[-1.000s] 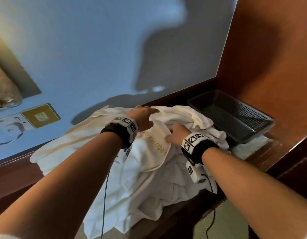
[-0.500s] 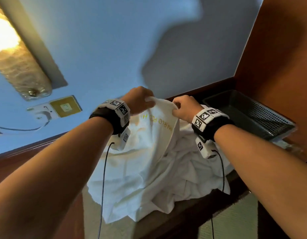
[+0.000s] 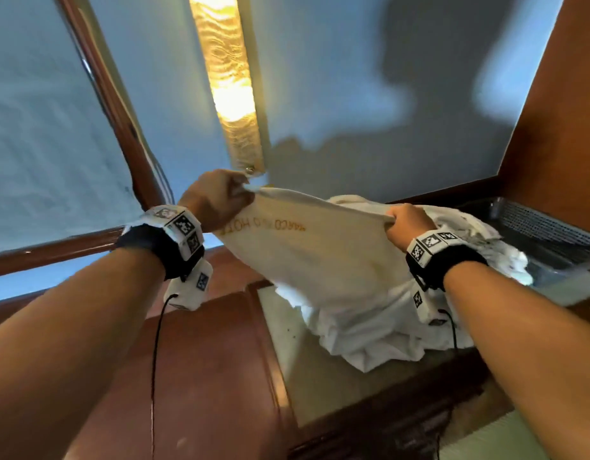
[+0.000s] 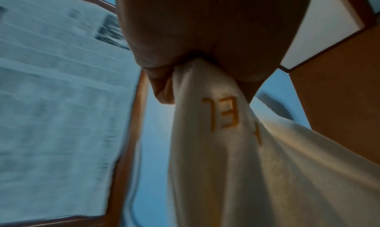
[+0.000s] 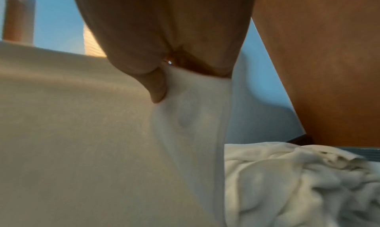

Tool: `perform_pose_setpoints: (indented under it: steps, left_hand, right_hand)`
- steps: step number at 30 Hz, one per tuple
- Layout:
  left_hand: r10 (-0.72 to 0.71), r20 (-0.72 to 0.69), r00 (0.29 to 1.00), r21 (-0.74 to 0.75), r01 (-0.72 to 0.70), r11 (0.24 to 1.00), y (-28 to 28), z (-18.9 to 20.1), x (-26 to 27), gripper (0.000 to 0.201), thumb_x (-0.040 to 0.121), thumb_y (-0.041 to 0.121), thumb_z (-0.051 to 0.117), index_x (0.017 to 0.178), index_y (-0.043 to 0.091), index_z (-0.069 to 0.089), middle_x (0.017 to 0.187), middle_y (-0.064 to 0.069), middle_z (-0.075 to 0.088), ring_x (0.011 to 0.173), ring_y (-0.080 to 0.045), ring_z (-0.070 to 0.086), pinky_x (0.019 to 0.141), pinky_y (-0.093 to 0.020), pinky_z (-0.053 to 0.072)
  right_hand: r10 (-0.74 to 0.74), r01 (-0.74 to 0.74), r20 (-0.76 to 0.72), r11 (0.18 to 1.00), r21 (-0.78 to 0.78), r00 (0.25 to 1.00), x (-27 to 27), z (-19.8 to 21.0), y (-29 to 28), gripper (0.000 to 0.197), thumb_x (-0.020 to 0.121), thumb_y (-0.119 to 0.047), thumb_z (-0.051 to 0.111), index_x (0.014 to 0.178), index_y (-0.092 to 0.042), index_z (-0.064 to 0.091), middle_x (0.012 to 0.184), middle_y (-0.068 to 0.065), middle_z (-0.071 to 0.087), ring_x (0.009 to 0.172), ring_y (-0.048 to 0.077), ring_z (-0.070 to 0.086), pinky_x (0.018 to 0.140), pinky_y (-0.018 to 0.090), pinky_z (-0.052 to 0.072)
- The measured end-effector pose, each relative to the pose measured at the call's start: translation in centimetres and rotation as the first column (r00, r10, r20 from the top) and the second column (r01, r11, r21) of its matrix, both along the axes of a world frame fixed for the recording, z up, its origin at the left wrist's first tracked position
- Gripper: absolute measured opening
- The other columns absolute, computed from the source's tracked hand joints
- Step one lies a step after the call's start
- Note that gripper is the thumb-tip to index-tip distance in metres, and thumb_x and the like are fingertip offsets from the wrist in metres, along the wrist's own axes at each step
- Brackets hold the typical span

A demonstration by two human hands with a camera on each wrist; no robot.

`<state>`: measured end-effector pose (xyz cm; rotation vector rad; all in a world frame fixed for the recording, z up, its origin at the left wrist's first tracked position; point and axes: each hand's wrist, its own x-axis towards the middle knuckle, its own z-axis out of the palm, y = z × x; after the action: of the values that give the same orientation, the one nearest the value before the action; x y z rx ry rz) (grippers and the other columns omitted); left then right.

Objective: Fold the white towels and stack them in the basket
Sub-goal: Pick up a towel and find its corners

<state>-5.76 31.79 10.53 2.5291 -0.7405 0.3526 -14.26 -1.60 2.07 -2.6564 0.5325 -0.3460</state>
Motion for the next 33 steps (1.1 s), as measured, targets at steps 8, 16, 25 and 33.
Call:
perform_pose_setpoints:
  steps: [8, 16, 25, 33]
  left_hand:
    - [0.331, -0.034, 0.943, 0.141, -0.324, 0.936, 21.8, 0.1, -6.4, 0.015, 0.090, 0.023, 0.065, 0.076, 0.024, 0.063, 0.078, -0.006, 0.059, 0.086, -0.034, 0.063, 0.073, -0.033, 0.043]
    - [0.090, -0.196, 0.977, -0.014, -0.095, 0.995, 20.1, -7.8, -12.4, 0.076, 0.067, 0.071, 0.070, 0.131, 0.032, 0.057, 0.113, 0.012, 0.062, 0.110, -0.018, 0.057, 0.087, -0.029, 0.042]
    - [-0.017, -0.228, 0.974, -0.347, -0.065, 0.936, 19.6, -7.8, -13.6, 0.038, 0.084, 0.041, 0.049, 0.084, 0.009, 0.069, 0.077, -0.008, 0.069, 0.073, -0.018, 0.060, 0.074, -0.039, 0.050]
    - [-0.003, -0.106, 0.994, -0.399, -0.040, 0.916, 13.4, -6.0, -13.6, 0.035, 0.097, 0.013, 0.061, 0.064, 0.022, 0.057, 0.058, 0.009, 0.052, 0.052, 0.004, 0.045, 0.057, -0.022, 0.033]
  right_hand:
    - [0.293, -0.291, 0.166, 0.956, -0.038, 0.942, -1.7, 5.5, 19.2, 0.027, 0.084, -0.004, 0.055, 0.104, -0.012, 0.071, 0.110, 0.018, 0.070, 0.104, 0.037, 0.063, 0.084, 0.035, 0.046]
    - [0.737, -0.737, -0.189, 0.547, -0.397, 0.649, -6.6, 9.8, 37.3, 0.030, 0.074, -0.035, 0.052, 0.092, -0.018, 0.069, 0.092, 0.003, 0.068, 0.087, 0.026, 0.061, 0.069, 0.031, 0.042]
    - [0.557, -0.547, 0.081, 0.829, -0.118, 0.827, -4.4, 2.9, 28.8, 0.014, 0.084, -0.023, 0.073, 0.077, -0.012, 0.070, 0.077, 0.010, 0.068, 0.083, 0.032, 0.065, 0.073, 0.036, 0.049]
    - [0.657, -0.760, 0.511, 0.650, -0.011, 0.555, -5.0, 4.4, 28.1, 0.021, 0.075, -0.043, 0.054, 0.067, -0.024, 0.058, 0.062, -0.006, 0.049, 0.062, 0.009, 0.040, 0.059, 0.026, 0.031]
